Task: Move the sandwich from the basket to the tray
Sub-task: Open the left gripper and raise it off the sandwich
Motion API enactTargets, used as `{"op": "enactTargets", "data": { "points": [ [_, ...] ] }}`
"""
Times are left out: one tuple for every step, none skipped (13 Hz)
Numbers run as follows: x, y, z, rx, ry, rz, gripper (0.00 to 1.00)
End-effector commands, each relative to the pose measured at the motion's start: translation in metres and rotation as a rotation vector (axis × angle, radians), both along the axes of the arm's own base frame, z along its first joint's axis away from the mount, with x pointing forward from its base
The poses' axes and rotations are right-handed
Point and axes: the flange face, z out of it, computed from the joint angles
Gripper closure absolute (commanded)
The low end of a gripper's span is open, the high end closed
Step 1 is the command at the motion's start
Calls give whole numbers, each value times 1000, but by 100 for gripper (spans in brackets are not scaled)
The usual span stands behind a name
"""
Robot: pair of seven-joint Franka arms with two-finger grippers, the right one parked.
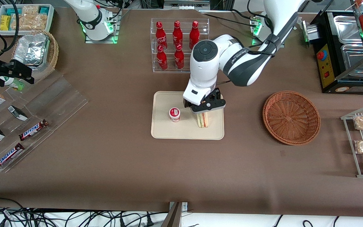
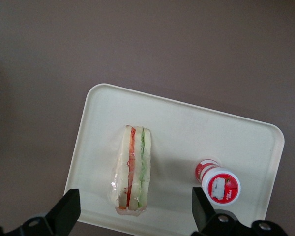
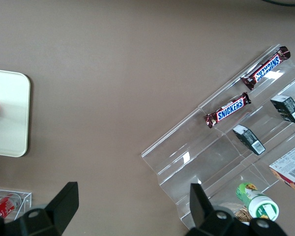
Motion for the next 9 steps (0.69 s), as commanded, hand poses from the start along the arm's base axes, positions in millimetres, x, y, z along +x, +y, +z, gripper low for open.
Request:
{"op": "enactTargets", "data": {
  "points": [
    [13, 18, 30, 2, 50, -7, 0],
    [21, 29, 42, 16, 63, 6, 0],
    [29, 45, 48, 20, 83, -16, 0],
    [35, 67, 63, 6, 112, -54, 0],
    [40, 89, 77, -22, 141, -108, 0],
    [50, 113, 95, -42, 142, -132, 0],
    [57, 127, 104, -33, 147, -144, 0],
    [61, 138, 114, -26, 151, -166, 0],
    [71, 160, 120, -12, 161, -185, 0]
  ]
}}
